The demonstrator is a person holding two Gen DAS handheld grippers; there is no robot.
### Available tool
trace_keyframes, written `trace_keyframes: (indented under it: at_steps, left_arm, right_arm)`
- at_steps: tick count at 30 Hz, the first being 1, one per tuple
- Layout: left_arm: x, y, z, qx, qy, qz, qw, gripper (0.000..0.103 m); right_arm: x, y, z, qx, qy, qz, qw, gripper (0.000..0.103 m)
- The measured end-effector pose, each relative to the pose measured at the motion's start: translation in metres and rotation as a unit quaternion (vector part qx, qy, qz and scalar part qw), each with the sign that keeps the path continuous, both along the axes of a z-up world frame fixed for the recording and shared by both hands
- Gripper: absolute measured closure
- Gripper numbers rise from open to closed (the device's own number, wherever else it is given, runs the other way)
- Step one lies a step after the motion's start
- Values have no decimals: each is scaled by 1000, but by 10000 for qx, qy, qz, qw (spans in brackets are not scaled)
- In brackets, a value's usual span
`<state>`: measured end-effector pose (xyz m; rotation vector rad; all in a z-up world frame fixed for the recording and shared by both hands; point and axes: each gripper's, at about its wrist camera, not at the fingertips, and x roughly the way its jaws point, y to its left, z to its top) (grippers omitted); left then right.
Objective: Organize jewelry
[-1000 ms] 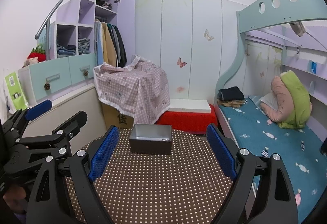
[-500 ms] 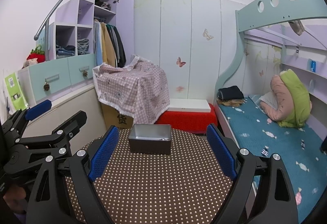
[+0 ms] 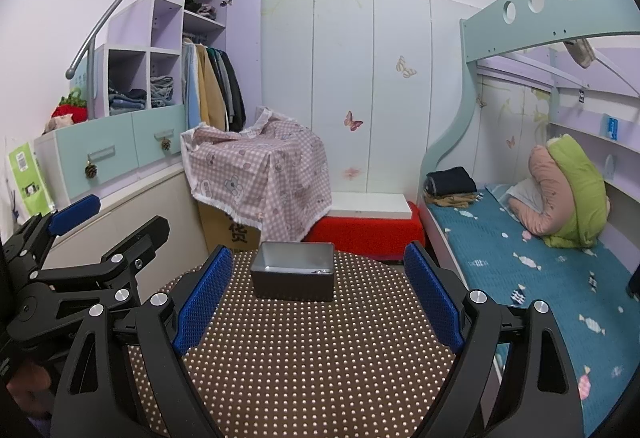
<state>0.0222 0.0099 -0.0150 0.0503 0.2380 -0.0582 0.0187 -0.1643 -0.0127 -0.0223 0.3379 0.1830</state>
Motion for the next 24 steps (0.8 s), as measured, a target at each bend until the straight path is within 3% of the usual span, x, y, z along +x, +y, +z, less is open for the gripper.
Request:
trace_keyframes:
  at_steps: [24]
  left_arm:
    - [1,2,2,58,-28,12,10000,7]
  right_arm:
    - [0,-1,-1,12,6,-9,10000,18]
